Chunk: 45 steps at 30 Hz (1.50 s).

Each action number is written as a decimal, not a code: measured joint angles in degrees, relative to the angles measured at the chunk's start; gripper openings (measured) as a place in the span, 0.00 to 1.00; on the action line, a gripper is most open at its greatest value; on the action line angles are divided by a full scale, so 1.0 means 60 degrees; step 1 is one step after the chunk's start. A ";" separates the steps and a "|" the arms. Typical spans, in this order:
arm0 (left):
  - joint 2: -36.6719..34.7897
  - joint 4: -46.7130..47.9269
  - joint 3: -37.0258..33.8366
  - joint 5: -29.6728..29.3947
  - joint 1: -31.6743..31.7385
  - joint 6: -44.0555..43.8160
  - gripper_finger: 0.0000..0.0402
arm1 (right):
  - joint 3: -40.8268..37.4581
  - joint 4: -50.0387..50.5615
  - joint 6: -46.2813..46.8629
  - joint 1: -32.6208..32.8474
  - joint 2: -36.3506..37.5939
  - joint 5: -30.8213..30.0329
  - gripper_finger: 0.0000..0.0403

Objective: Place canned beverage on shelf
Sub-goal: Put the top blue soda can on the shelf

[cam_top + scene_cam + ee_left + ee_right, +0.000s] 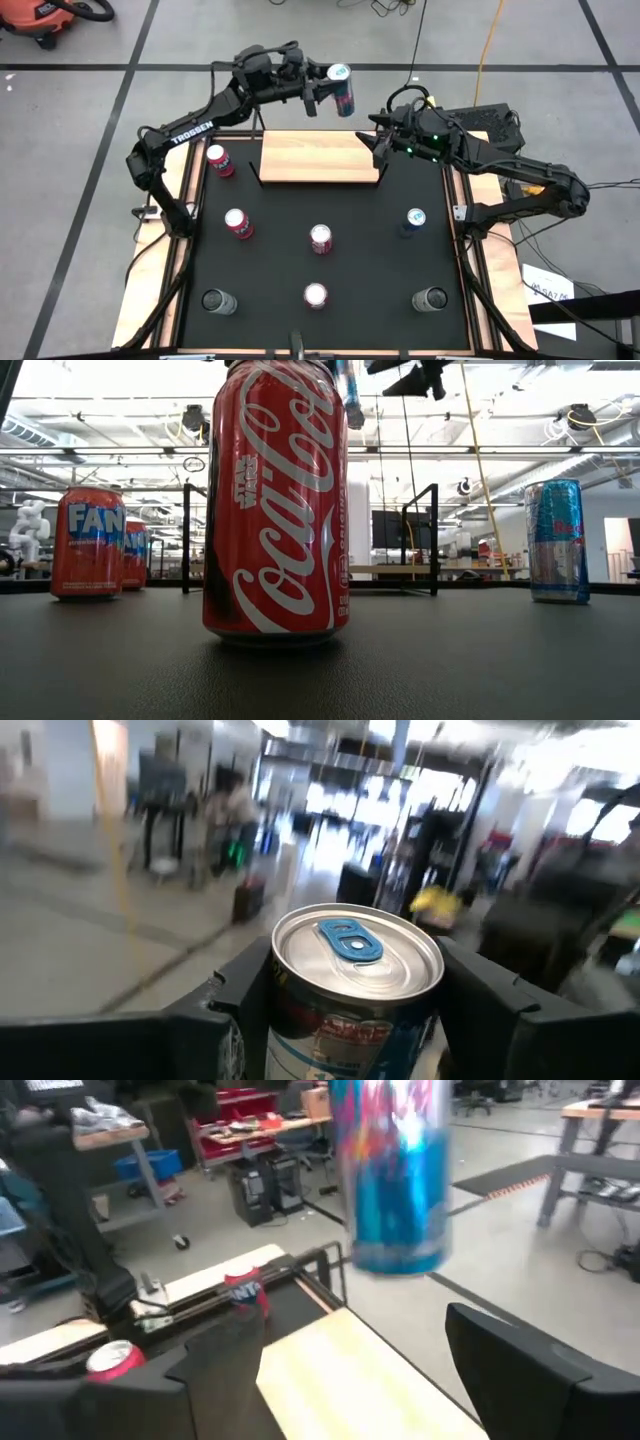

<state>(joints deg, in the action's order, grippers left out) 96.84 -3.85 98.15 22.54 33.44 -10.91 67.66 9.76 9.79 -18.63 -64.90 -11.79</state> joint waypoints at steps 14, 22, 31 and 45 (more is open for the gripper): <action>-0.0079 0.0351 -0.3370 0.0196 0.1119 0.1149 0.51 | -0.0004 0.0957 -0.0068 -0.0004 0.0239 -0.0105 0.75; -0.0446 -0.1022 -0.5391 0.0155 0.1447 0.1881 0.51 | -0.0004 0.1114 -0.0271 -0.0025 0.0166 -0.0081 0.75; -0.0488 -0.1002 -0.6178 -0.0124 0.1467 0.2917 0.51 | -0.0004 0.0848 -0.0748 -0.0197 -0.0649 0.0129 0.75; -0.0492 -0.1420 -0.6878 -0.0151 0.1423 0.3114 0.51 | -0.0007 -0.0596 -0.0752 -0.0208 -0.2143 0.1122 0.75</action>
<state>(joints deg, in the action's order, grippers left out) 93.89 -12.37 56.88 21.64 41.98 7.77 67.61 6.19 5.28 -19.88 -77.75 -5.05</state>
